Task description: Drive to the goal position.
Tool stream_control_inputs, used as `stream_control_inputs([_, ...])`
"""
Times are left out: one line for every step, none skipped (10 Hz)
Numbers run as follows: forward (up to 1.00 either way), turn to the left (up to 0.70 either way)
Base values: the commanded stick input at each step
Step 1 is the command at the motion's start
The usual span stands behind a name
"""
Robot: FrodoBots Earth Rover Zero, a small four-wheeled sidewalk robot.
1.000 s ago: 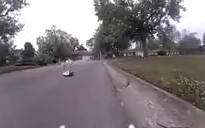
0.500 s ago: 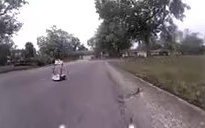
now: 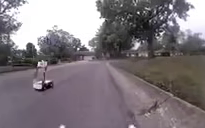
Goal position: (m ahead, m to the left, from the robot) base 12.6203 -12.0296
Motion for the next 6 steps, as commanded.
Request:
stream_control_inputs([1.0, 0.05])
stream_control_inputs([1.0, 0.05])
stream_control_inputs([1.0, 0.05])
stream_control_inputs([1.0, 0.05])
stream_control_inputs([1.0, 0.05])
stream_control_inputs([1.0, 0.05])
